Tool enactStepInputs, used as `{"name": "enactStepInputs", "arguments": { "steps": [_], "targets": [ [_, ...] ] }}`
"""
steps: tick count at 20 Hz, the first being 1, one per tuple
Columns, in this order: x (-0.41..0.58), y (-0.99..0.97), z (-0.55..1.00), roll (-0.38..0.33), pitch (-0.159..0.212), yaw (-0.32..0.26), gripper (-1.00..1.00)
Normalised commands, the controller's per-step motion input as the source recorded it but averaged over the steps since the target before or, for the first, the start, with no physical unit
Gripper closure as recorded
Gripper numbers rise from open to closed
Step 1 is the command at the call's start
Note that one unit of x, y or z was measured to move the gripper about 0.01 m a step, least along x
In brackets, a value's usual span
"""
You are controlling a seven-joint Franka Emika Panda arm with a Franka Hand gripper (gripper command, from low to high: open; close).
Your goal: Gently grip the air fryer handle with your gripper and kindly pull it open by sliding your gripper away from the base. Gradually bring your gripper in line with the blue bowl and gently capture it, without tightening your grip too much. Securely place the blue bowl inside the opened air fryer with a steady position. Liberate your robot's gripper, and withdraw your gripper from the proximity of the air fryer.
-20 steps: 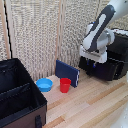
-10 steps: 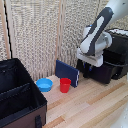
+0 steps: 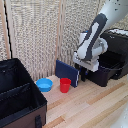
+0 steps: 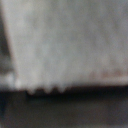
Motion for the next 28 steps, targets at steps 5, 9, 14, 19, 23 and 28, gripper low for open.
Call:
{"name": "enactStepInputs", "arguments": {
  "steps": [5,9,14,19,23,28],
  "targets": [
    [-0.002,0.00,0.59,0.027,0.001,-0.027,-1.00],
    [0.025,0.07,0.87,0.006,0.023,-0.020,-1.00],
    [0.149,0.17,0.80,0.005,0.033,-0.045,-1.00],
    [0.247,0.46,0.75,0.087,0.139,0.061,-1.00],
    [0.334,0.49,0.57,0.149,0.178,0.139,-1.00],
    [0.347,0.48,0.47,0.184,0.177,0.145,-1.00]
  ]
}}
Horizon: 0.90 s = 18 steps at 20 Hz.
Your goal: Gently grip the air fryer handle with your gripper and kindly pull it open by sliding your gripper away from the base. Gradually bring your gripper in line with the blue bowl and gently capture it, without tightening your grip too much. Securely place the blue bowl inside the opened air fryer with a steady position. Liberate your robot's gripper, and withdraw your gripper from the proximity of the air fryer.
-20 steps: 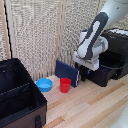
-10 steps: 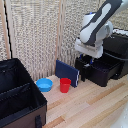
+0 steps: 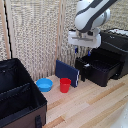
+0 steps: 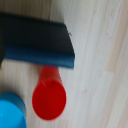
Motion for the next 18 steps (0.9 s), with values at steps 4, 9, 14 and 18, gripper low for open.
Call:
{"name": "enactStepInputs", "arguments": {
  "steps": [4,9,14,18],
  "targets": [
    [0.342,0.50,0.30,0.213,0.129,0.125,-1.00],
    [0.320,0.58,0.08,0.182,0.054,0.109,-1.00],
    [0.246,0.64,-0.17,0.115,0.002,0.122,-1.00],
    [0.248,0.64,-0.35,0.046,0.005,0.148,-1.00]
  ]
}}
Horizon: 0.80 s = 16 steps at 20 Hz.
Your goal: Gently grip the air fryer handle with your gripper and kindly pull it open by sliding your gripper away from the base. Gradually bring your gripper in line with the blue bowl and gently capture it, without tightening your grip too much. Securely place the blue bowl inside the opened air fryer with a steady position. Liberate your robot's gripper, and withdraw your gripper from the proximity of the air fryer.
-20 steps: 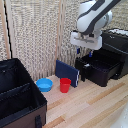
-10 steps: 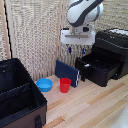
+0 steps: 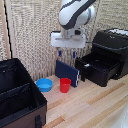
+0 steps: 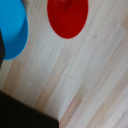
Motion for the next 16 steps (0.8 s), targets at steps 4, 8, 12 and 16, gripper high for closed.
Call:
{"name": "enactStepInputs", "arguments": {
  "steps": [4,8,12,16],
  "targets": [
    [0.274,0.56,-0.37,0.011,0.095,0.170,-1.00],
    [0.348,0.32,-0.31,-0.037,0.106,0.192,-1.00],
    [0.369,0.00,-0.17,-0.057,0.064,0.240,-1.00],
    [0.396,-0.15,-0.10,-0.035,0.013,0.251,-1.00]
  ]
}}
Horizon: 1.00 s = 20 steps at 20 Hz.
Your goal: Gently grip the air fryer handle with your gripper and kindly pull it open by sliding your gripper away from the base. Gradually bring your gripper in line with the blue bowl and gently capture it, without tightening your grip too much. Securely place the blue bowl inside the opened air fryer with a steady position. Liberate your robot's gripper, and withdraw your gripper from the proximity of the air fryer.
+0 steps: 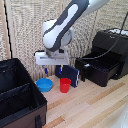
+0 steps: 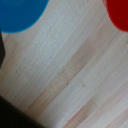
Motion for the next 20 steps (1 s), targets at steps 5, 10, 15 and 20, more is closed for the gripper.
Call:
{"name": "enactStepInputs", "arguments": {
  "steps": [5,10,15,20],
  "targets": [
    [0.434,-0.13,-0.15,-0.038,0.002,0.238,-1.00],
    [0.428,-0.03,-0.27,-0.064,-0.023,0.143,-1.00],
    [0.322,0.00,-0.23,-0.017,-0.072,-0.047,-1.00],
    [0.178,0.00,-0.15,0.000,-0.130,-0.086,-1.00]
  ]
}}
